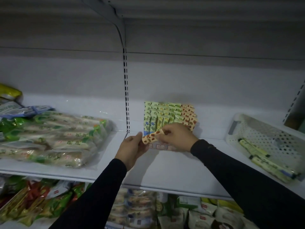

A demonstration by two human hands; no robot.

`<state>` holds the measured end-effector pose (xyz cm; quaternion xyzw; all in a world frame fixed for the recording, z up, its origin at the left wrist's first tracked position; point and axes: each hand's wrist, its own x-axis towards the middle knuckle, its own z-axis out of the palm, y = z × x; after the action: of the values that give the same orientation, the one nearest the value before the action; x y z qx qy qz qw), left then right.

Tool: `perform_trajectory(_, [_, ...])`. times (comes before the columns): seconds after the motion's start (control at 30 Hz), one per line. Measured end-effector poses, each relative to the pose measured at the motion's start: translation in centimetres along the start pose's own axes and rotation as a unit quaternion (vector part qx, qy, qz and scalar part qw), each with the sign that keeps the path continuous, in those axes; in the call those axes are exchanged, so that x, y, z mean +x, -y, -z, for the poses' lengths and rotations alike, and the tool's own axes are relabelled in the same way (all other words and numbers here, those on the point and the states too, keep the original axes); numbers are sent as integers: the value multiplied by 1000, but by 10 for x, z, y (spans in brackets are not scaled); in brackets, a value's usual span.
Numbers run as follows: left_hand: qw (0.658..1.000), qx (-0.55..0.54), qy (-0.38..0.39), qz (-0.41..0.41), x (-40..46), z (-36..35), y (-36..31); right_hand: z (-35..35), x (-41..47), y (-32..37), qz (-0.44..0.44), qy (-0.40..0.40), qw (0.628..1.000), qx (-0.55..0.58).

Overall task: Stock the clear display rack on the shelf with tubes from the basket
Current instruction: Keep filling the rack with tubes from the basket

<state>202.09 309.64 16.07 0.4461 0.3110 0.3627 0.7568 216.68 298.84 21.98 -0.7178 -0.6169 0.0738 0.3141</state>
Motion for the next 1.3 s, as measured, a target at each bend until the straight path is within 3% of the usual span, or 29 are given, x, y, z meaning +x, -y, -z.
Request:
perform_trajectory(0.23, [968, 207, 111, -82, -10, 10, 8, 12, 7, -3, -88, -83, 976, 183])
perform_trajectory(0.47, [923, 334, 100, -163, -3, 18, 16, 9, 12, 0, -121, -34, 952, 280])
perform_trajectory(0.7, [868, 452, 71, -191, 2, 26, 19, 4, 19, -4, -107, -54, 971, 209])
perform_trajectory(0.87, [789, 569, 69, -220, 3, 31, 22, 9, 19, -6, -83, -84, 982, 149])
perform_trajectory(1.13, [734, 618, 65, -275, 7, 11, 25, 41, 1, -13, -51, -172, 983, 40])
perform_trajectory(1.3, [698, 652, 76, -286, 6, -7, 34, 63, -19, -36, -75, -211, 973, 56])
